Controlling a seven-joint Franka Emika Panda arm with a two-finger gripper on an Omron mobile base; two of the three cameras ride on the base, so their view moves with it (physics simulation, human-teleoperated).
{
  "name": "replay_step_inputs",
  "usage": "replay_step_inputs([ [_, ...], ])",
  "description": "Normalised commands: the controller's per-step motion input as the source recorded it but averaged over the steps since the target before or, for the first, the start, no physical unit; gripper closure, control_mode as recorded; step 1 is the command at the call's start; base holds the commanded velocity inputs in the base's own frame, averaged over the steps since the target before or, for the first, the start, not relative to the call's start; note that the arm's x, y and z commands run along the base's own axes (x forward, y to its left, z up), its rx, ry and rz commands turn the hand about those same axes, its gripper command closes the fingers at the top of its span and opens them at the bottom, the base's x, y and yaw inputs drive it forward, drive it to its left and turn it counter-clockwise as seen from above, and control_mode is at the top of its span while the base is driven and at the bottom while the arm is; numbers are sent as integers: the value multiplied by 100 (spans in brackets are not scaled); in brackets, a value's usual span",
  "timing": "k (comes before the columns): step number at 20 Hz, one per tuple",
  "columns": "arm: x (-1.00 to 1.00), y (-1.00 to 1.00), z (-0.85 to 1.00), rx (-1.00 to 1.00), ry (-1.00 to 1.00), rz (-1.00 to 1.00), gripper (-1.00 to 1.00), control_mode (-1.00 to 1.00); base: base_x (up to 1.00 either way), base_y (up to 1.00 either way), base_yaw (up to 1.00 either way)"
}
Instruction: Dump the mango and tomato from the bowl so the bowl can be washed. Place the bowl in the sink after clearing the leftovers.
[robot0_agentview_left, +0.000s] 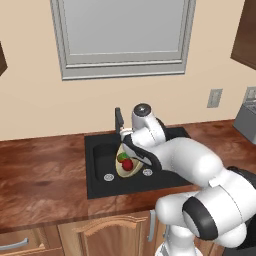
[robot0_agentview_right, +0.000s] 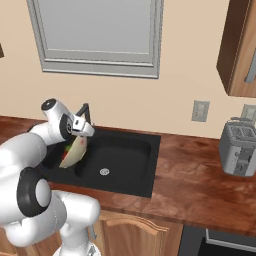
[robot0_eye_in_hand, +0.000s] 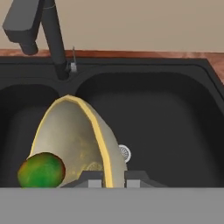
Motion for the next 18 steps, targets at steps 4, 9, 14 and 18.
replay_step_inputs([
  [4, 0, 13, 0, -2, 0, 0, 100, -100, 0, 0, 0],
  [9, -7, 1, 0, -1, -5, 0, 100, -100, 0, 0, 0],
  [14, -4, 10, -1, -9, -1, 0, 100, -100, 0, 0, 0],
  [18, -9, 5, 0, -14, -5, 0, 100, -100, 0, 0, 0],
])
